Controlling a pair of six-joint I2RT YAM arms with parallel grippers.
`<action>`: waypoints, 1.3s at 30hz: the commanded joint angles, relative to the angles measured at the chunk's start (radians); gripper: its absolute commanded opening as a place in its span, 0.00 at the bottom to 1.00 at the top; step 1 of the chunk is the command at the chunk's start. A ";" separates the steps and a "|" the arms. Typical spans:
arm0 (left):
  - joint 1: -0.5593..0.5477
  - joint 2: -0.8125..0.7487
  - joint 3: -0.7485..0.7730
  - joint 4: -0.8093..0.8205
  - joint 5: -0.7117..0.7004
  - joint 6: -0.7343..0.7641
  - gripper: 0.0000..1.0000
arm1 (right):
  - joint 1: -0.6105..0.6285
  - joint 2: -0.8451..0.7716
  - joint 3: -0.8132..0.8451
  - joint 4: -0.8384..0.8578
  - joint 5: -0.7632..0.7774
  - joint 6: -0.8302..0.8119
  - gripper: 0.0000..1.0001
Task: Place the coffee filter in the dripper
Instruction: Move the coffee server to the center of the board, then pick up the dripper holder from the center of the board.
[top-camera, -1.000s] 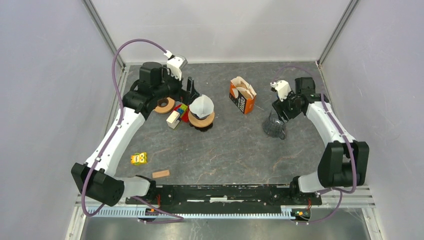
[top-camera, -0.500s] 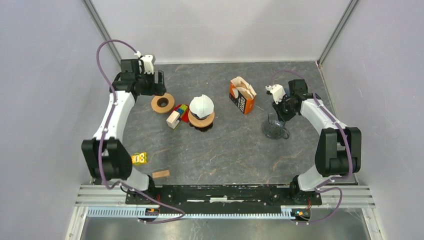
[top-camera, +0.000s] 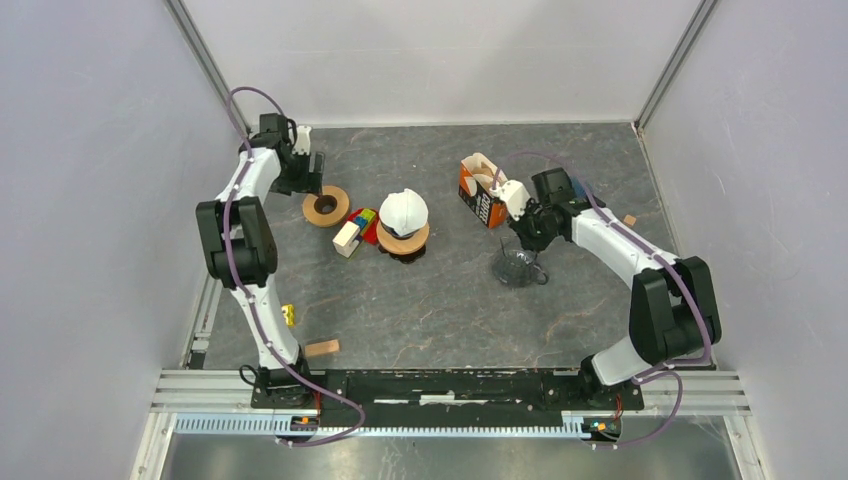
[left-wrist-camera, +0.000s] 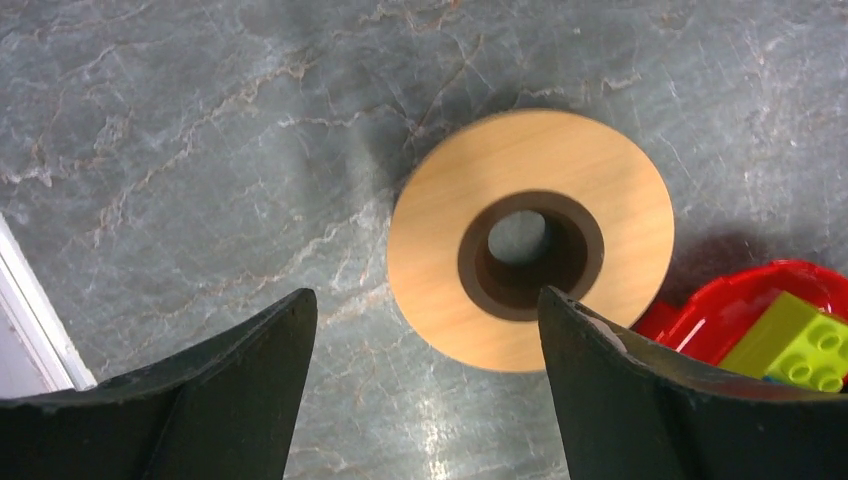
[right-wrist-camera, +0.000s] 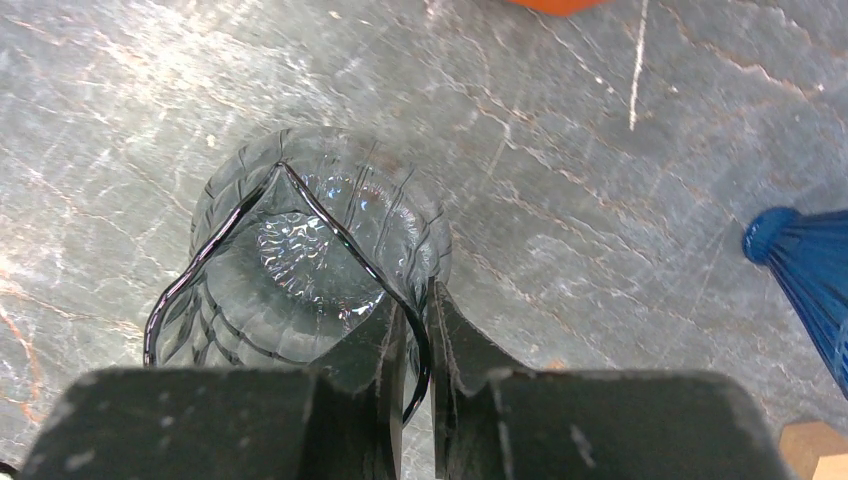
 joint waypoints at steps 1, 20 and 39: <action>-0.001 0.074 0.105 -0.058 -0.004 0.053 0.86 | 0.046 -0.003 -0.013 0.008 -0.004 0.031 0.15; -0.010 0.179 0.130 -0.106 0.002 0.072 0.57 | 0.088 -0.029 0.040 -0.031 0.006 -0.005 0.47; -0.049 -0.055 0.608 -0.551 0.169 0.014 0.05 | 0.087 -0.174 0.317 -0.093 -0.026 0.011 0.76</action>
